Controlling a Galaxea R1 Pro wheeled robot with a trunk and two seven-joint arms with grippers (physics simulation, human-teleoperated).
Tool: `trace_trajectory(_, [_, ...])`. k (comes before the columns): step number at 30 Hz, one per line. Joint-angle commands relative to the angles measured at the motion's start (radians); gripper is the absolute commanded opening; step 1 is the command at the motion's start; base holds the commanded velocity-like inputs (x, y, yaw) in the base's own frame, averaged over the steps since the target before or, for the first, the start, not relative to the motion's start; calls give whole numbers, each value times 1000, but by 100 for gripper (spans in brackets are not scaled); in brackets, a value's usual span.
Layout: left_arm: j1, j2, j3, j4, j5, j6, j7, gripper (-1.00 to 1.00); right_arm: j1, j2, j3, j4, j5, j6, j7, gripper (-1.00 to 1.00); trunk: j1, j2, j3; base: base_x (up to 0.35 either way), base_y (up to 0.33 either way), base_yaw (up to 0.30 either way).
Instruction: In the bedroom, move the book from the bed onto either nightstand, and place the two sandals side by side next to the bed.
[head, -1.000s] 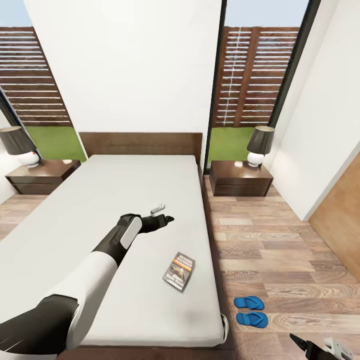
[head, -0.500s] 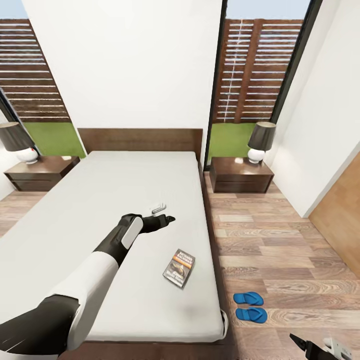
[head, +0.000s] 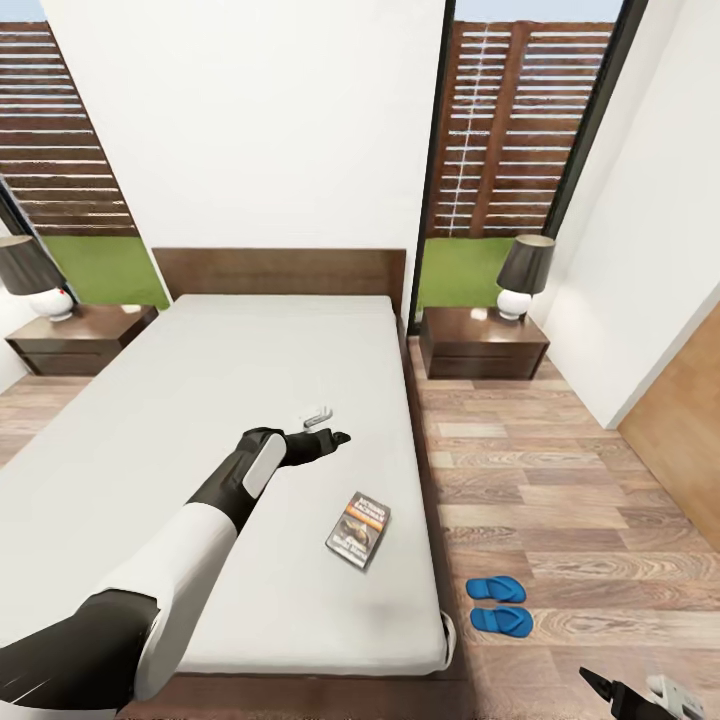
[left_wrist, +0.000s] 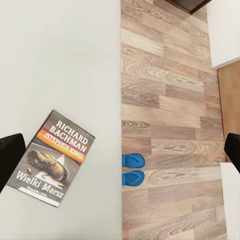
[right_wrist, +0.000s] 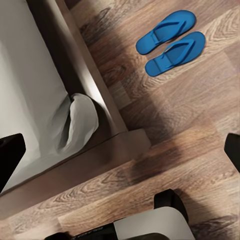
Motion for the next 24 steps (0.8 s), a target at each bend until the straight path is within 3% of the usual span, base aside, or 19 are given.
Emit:
trace_trajectory(1, [-1, 0, 0, -1, -1, 4, -2, 100, -1, 0, 5, 2, -9, -1, 4, 100, 1, -2, -3, 0, 0, 0])
trace_trajectory(24, [-1, 0, 0, -1, -1, 4, -3, 100, -1, 0, 5, 3, -9, -1, 3, 100, 1, -2, -39, 0, 0, 0])
